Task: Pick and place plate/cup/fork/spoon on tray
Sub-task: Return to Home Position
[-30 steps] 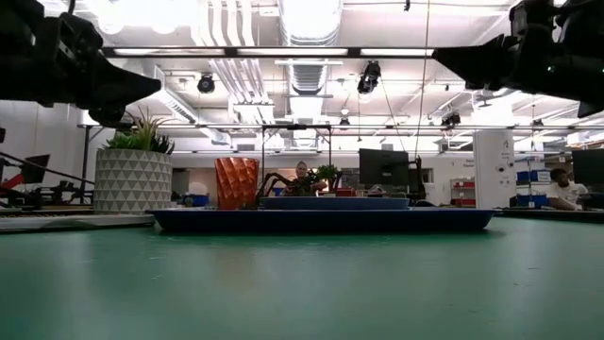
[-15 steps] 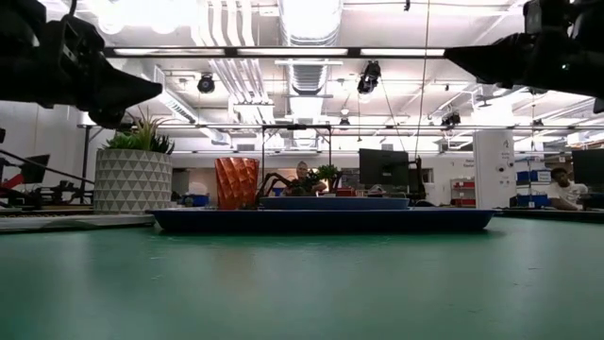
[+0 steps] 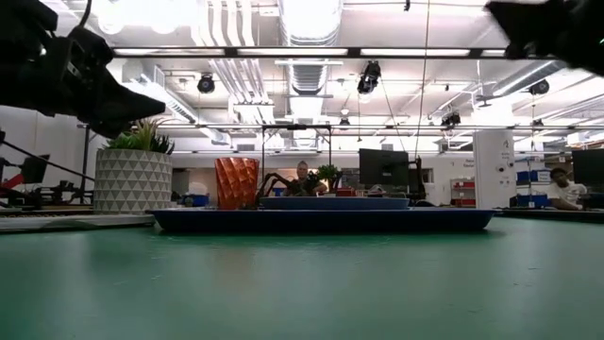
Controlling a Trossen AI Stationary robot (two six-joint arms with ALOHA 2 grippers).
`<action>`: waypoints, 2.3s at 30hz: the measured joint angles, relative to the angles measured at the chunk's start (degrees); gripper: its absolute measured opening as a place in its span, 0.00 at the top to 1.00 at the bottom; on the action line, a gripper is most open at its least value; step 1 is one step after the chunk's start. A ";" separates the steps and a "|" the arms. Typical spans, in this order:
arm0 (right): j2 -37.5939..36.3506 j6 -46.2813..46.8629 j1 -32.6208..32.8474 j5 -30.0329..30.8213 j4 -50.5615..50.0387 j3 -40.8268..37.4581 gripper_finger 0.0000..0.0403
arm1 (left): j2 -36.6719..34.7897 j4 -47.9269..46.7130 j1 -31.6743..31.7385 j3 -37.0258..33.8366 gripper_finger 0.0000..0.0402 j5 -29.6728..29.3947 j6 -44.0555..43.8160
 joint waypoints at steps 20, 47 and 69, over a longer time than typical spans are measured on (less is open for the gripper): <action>-4.55 0.99 0.01 -7.45 -9.95 -0.02 0.89 | 11.03 0.00 -0.02 -0.09 1.00 0.02 -0.02; 0.62 22.37 1.67 -5.75 -22.48 0.03 0.89 | 25.06 0.04 -0.02 -0.11 1.00 0.04 -0.02; 4.58 22.12 4.40 -5.53 -22.63 0.55 0.89 | 35.16 0.61 -0.02 -0.11 1.00 0.07 -0.02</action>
